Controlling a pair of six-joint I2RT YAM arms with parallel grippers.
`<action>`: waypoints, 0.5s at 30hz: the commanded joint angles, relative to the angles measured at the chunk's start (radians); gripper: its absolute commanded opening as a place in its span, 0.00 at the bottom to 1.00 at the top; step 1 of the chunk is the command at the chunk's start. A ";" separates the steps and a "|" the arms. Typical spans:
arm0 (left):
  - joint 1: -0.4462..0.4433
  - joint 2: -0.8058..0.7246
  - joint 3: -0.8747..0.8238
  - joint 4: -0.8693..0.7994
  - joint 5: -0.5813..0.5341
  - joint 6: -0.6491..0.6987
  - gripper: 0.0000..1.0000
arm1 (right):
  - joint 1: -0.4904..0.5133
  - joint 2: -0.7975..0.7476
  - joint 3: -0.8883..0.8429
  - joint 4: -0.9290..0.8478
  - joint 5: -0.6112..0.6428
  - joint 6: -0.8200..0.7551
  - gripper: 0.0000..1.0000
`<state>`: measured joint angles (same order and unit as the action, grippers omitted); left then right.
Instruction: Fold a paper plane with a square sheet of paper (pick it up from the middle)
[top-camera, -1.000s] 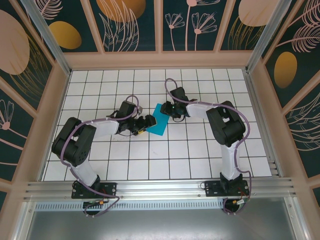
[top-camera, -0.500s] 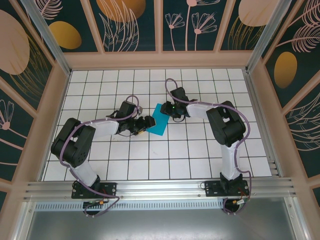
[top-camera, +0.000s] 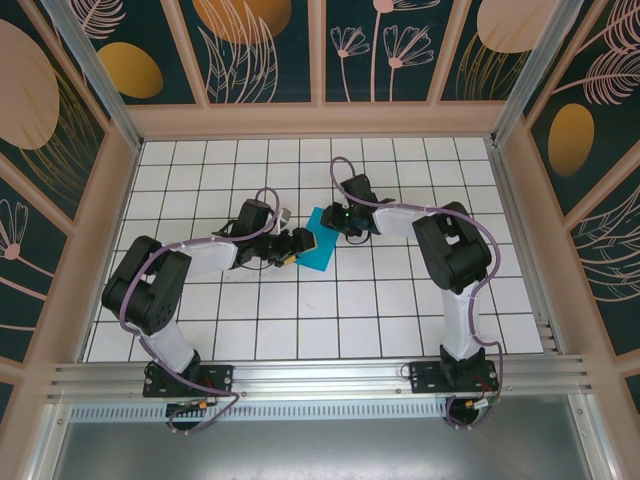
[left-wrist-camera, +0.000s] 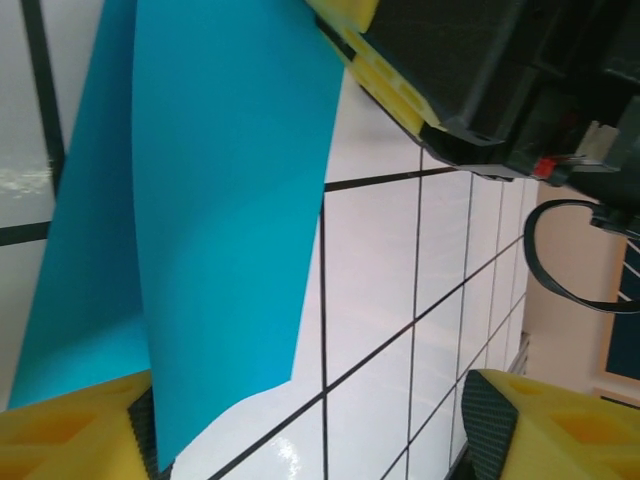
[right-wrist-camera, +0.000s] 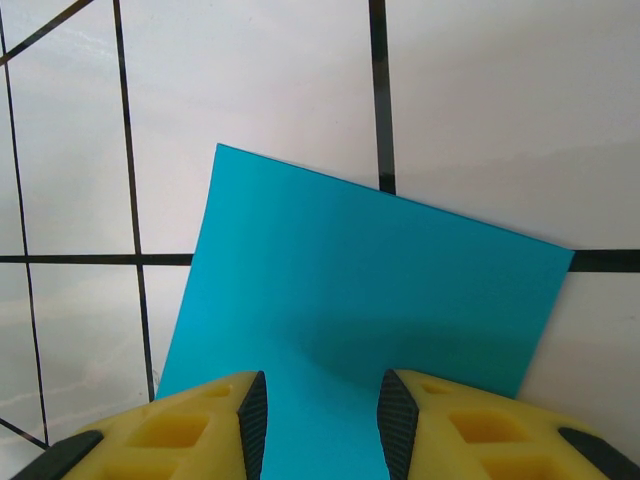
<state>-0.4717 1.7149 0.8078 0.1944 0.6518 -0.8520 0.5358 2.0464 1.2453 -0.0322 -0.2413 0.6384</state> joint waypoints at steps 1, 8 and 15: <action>0.002 -0.006 -0.012 0.078 0.055 -0.032 0.72 | -0.023 0.077 -0.067 -0.137 0.045 0.006 0.40; 0.001 0.037 -0.006 0.159 0.089 -0.075 0.69 | -0.031 0.049 -0.079 -0.111 -0.010 -0.011 0.37; -0.001 0.087 0.017 0.202 0.088 -0.085 0.70 | -0.055 -0.008 -0.099 -0.043 -0.165 -0.047 0.37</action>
<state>-0.4717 1.7805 0.8043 0.3435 0.7223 -0.9218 0.4988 2.0338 1.2015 0.0338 -0.3534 0.6201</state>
